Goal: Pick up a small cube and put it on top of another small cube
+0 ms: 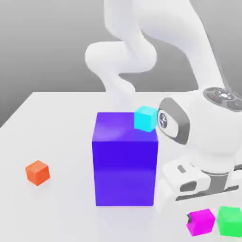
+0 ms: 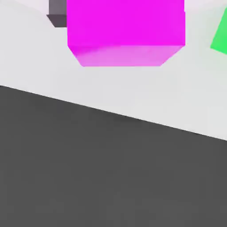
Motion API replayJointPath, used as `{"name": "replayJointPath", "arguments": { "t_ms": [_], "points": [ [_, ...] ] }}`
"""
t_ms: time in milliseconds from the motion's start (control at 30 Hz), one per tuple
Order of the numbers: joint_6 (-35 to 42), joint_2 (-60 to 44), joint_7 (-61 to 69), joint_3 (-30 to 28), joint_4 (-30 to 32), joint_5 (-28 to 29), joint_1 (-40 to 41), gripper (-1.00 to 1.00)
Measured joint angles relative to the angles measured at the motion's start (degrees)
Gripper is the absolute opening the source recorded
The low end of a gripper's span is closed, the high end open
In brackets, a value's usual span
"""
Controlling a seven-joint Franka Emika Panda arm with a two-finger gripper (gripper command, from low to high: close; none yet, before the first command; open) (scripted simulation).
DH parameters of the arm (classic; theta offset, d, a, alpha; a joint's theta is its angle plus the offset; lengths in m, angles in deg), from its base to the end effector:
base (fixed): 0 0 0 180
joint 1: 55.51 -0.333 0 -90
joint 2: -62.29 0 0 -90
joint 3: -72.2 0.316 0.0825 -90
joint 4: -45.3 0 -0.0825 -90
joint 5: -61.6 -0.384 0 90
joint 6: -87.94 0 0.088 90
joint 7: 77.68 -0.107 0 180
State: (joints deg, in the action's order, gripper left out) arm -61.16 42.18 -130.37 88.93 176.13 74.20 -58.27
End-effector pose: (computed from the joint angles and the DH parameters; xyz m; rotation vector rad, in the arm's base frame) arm 0.4977 0.1850 0.2041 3.0622 -0.6304 0.0000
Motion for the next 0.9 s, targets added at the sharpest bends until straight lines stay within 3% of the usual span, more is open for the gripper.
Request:
{"name": "replayJointPath", "arguments": {
  "t_ms": [633,767,800,900],
  "points": [
    [4.66,3.64,39.18,13.0,0.14,1.48,2.06,-1.0],
    [-0.28,-2.59,37.5,9.48,-0.5,6.89,-1.12,-1.0],
    [-1.58,-4.14,36.65,8.37,-0.67,8.18,-1.98,1.0],
    [-1.58,-4.14,36.65,8.37,-0.67,8.18,-1.98,1.0]
  ]
}}
